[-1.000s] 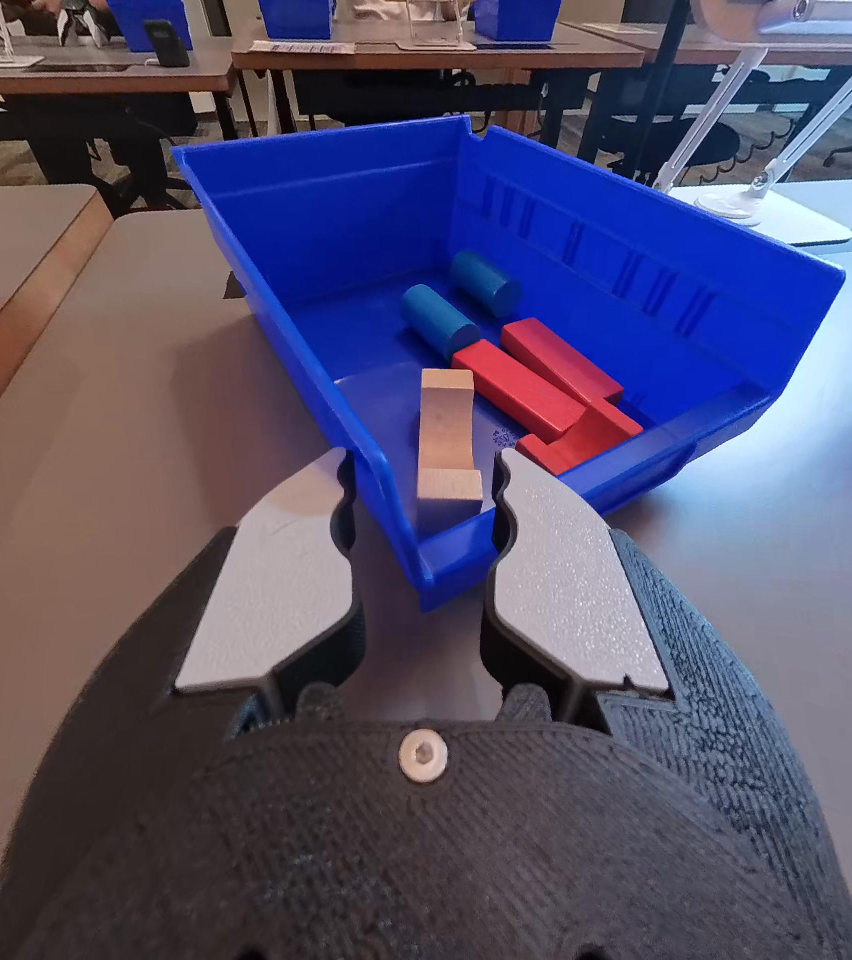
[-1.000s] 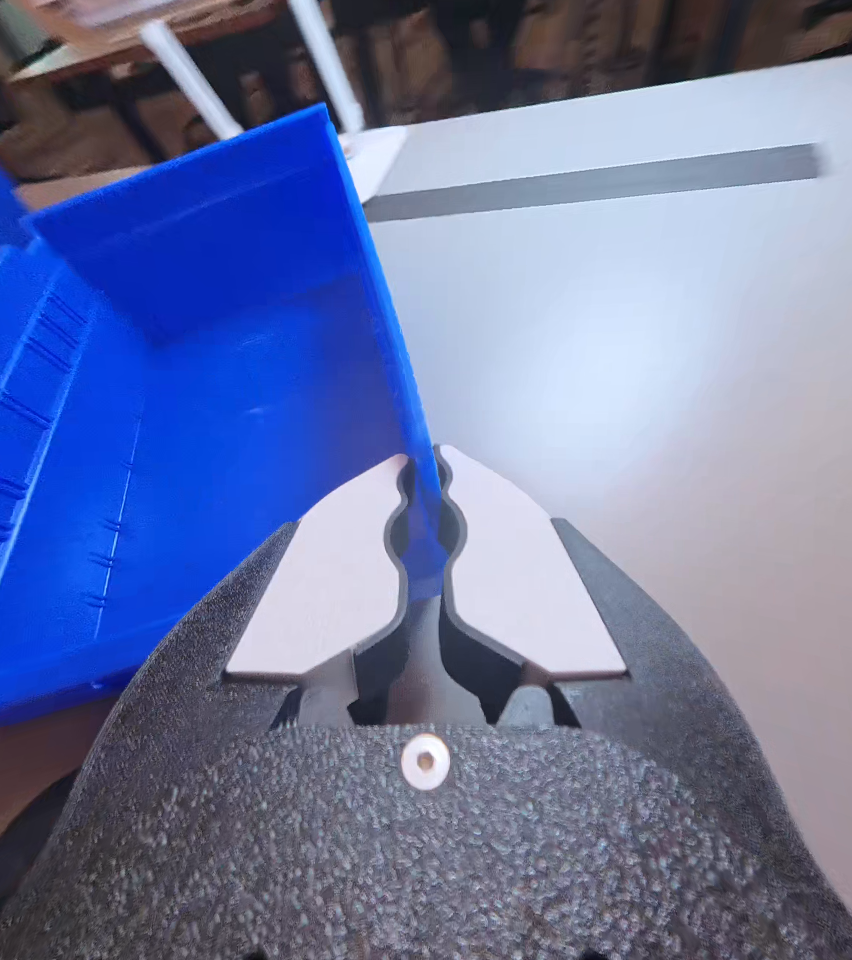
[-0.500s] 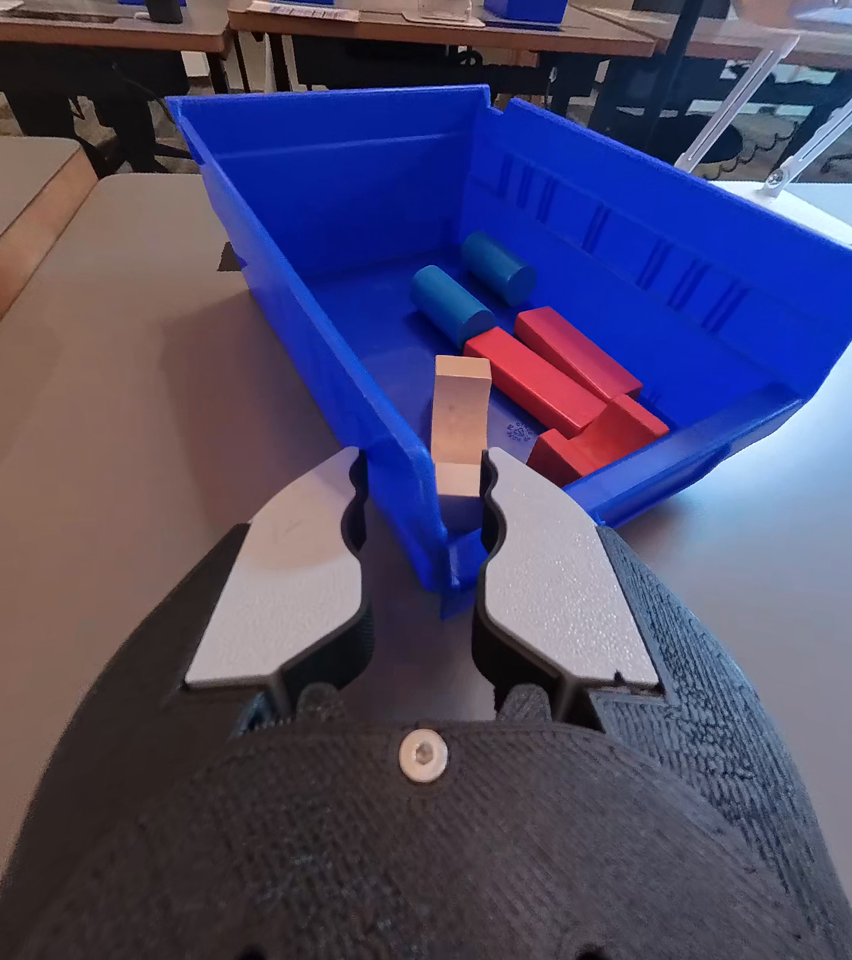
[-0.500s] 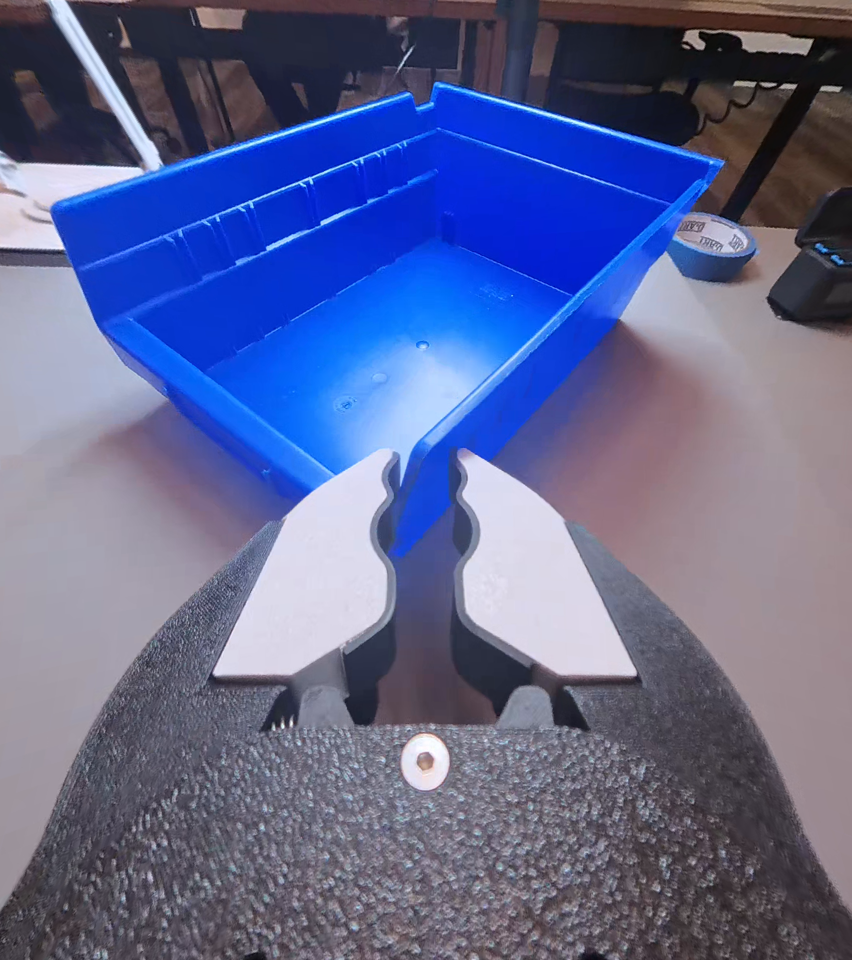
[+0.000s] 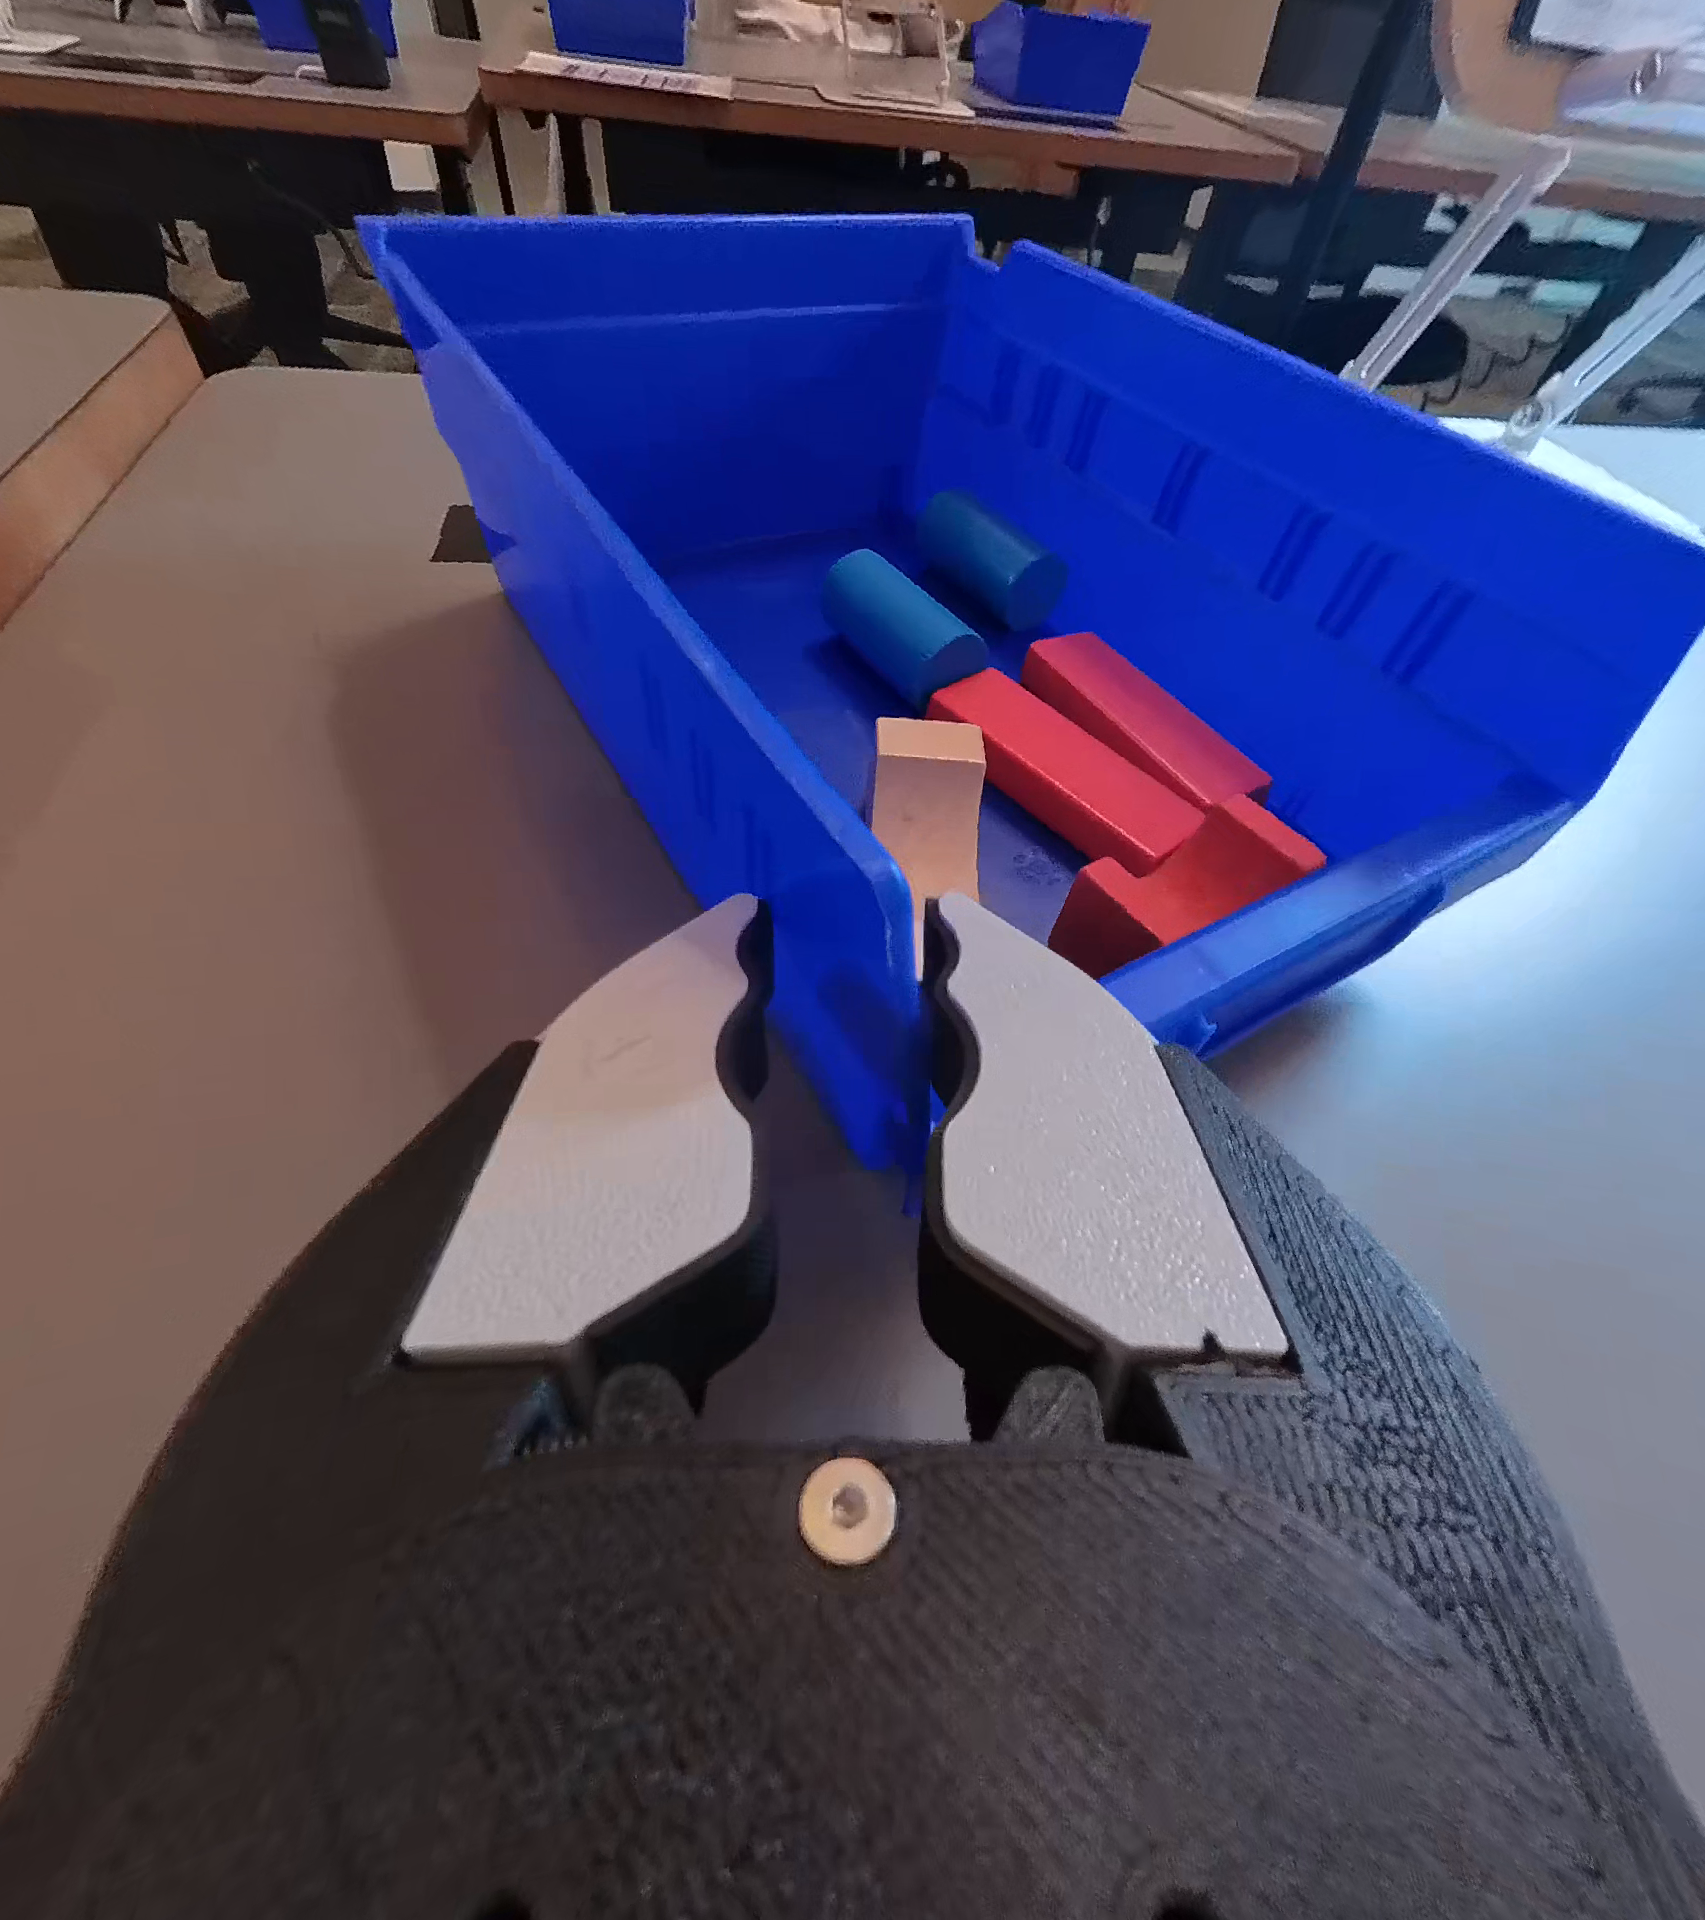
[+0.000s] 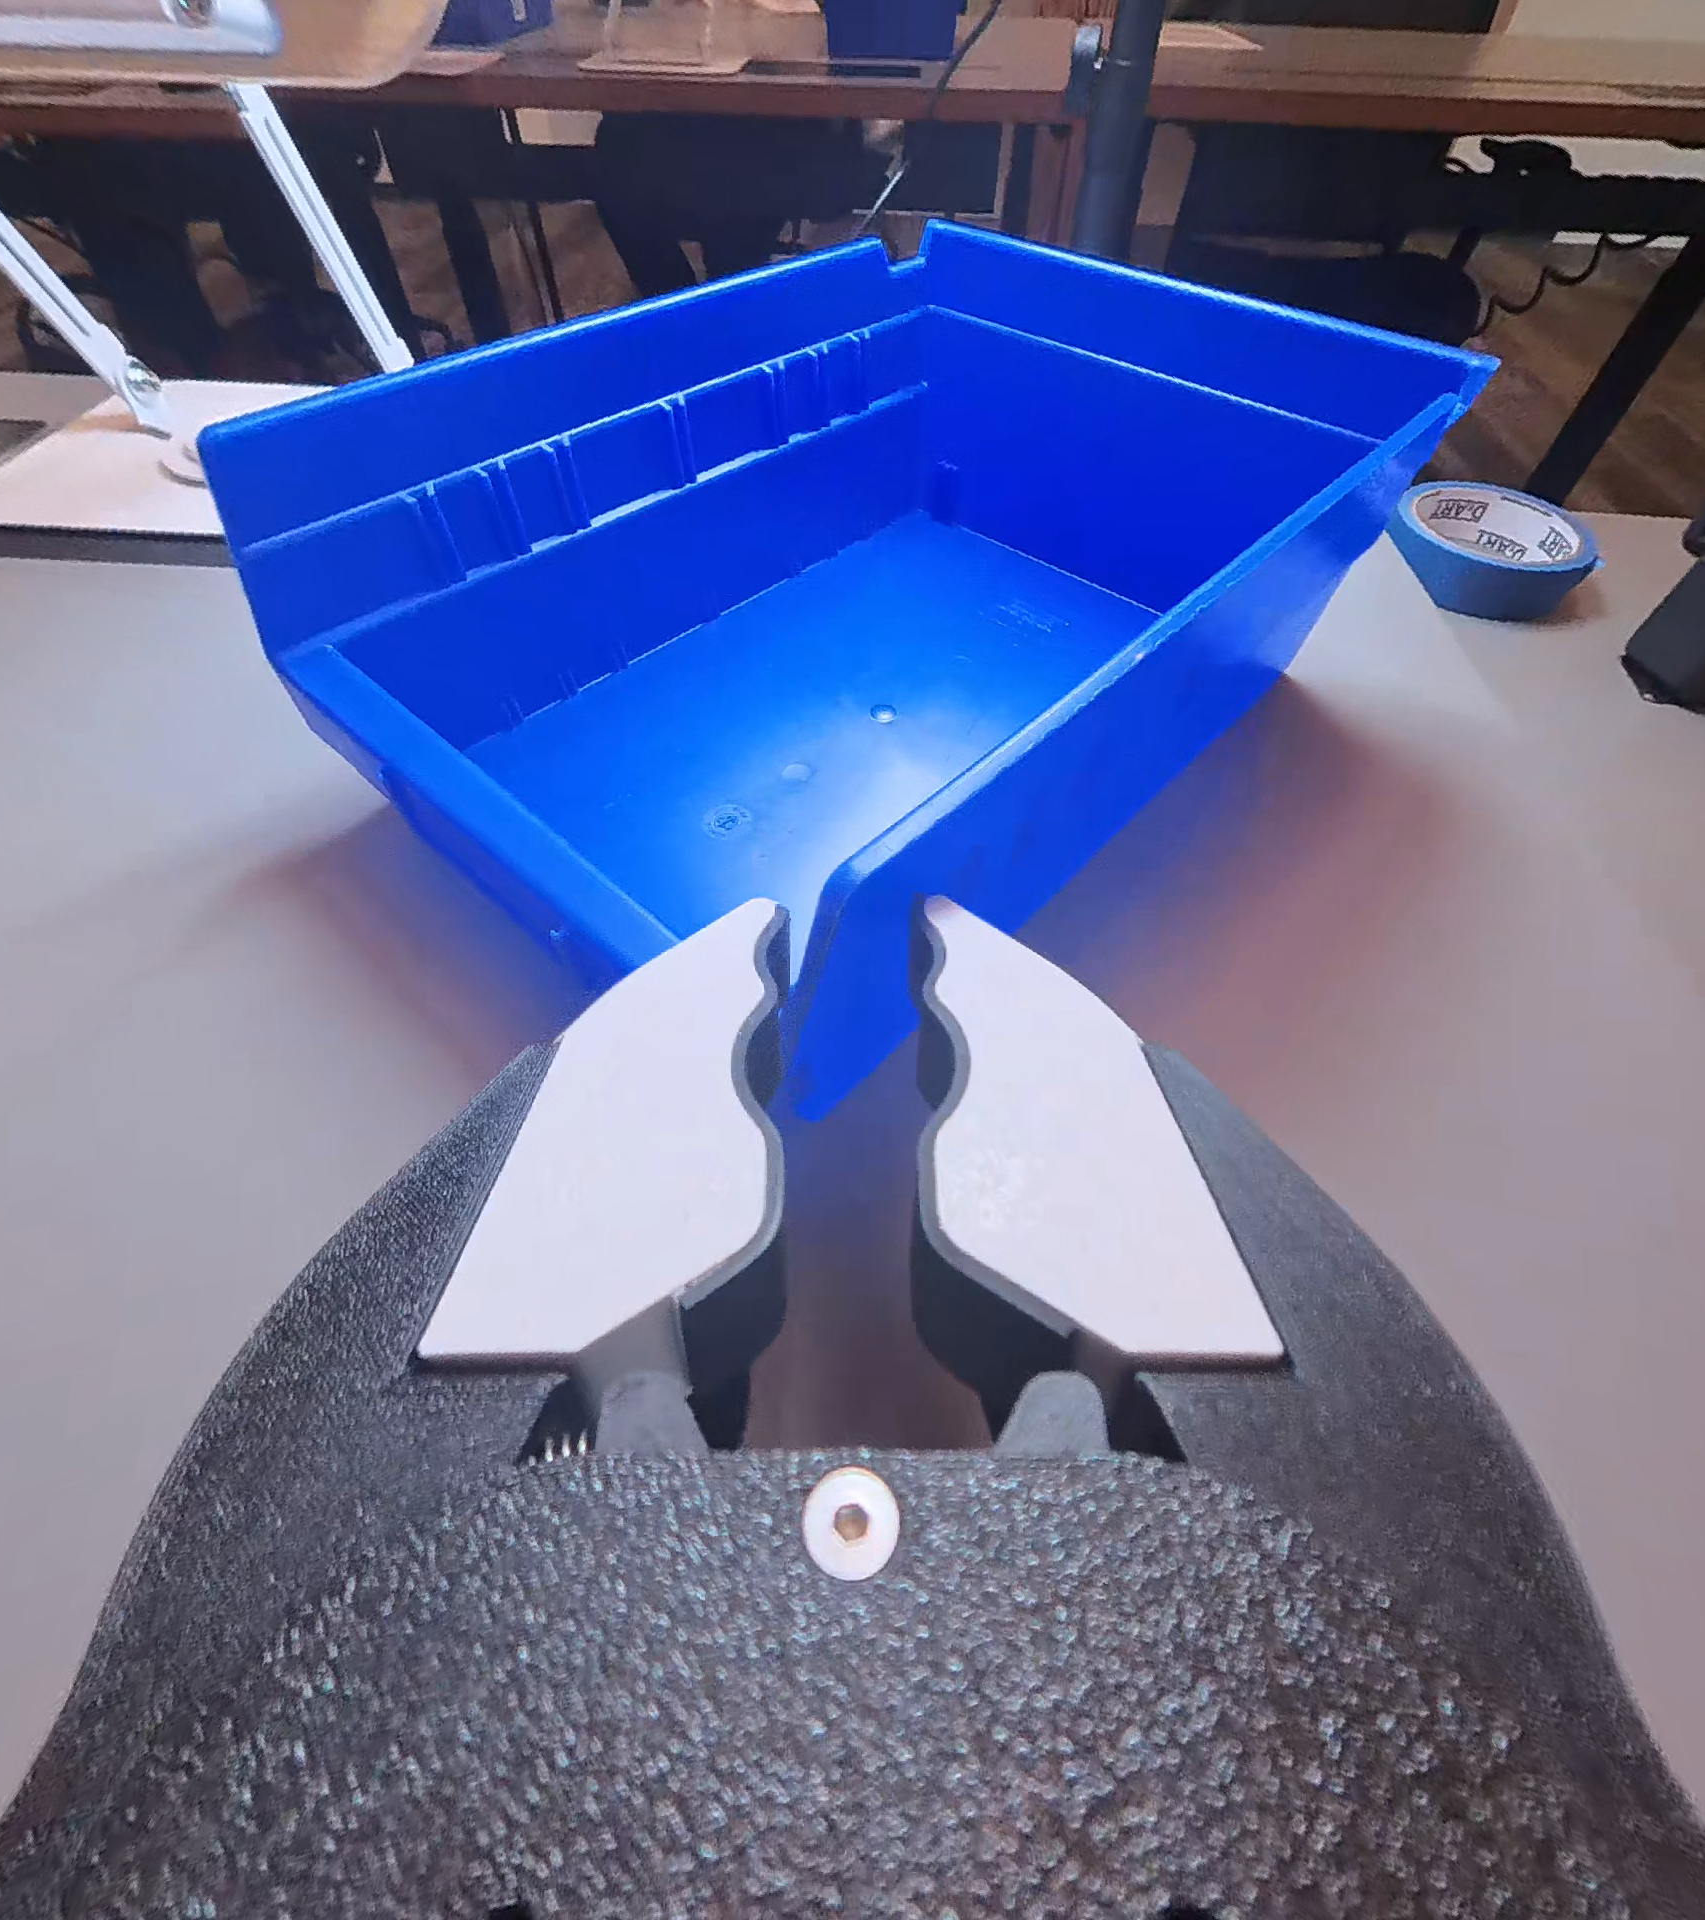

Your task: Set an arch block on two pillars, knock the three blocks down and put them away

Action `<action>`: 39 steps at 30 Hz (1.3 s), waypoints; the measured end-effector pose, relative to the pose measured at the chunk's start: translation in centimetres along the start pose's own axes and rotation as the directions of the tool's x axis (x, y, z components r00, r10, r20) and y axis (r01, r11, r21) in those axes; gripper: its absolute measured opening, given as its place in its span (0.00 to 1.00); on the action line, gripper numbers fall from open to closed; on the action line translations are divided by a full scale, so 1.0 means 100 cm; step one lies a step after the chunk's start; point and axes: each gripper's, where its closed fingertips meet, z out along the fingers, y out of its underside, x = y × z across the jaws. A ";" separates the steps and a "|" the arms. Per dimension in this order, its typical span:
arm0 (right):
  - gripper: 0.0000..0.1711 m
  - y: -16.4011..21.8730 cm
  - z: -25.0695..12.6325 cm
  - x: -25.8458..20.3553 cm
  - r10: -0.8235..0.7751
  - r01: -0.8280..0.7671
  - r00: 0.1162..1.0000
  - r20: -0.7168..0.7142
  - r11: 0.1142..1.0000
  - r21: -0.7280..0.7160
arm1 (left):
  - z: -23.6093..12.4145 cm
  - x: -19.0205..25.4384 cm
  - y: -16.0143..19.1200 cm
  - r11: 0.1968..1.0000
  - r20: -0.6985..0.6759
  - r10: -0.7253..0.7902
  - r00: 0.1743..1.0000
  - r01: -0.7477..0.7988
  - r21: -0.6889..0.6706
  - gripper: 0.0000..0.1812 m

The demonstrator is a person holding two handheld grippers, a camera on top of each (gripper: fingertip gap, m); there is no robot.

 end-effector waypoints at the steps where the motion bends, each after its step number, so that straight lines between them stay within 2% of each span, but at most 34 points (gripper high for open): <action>1: 0.12 0.000 0.000 -0.001 -0.003 0.003 1.000 -0.005 1.000 0.000 | 0.000 0.004 0.001 1.000 0.004 0.030 1.000 -0.030 -0.009 0.16; 7: 0.12 -0.001 0.001 -0.009 -0.037 0.037 0.999 -0.012 0.999 0.008 | -0.001 0.035 0.006 0.988 -0.015 0.151 0.988 -0.152 -0.040 0.18; 12: 0.13 -0.002 0.000 -0.026 -0.079 0.079 0.997 -0.005 0.997 0.027 | 0.002 0.052 0.007 0.982 -0.034 0.186 0.982 -0.187 -0.037 0.20; 22: 0.13 -0.001 -0.003 -0.062 -0.112 0.109 0.991 0.079 0.993 0.042 | 0.006 0.054 0.005 0.983 -0.049 0.183 0.982 -0.184 -0.019 0.20; 30: 0.19 -0.002 -0.003 -0.086 -0.158 0.146 0.968 0.195 0.986 0.074 | 0.007 0.055 0.004 0.987 -0.067 0.160 0.985 -0.159 0.009 0.21; 32: 0.16 -0.003 -0.001 -0.086 -0.173 0.163 0.968 0.180 0.984 0.069 | 0.008 0.055 0.004 0.986 -0.062 0.166 0.984 -0.166 0.010 0.21; 39: 0.17 -0.003 0.001 -0.083 -0.162 0.155 0.974 0.160 0.986 0.055 | 0.012 0.055 0.003 0.981 -0.040 0.192 0.981 -0.192 0.015 0.20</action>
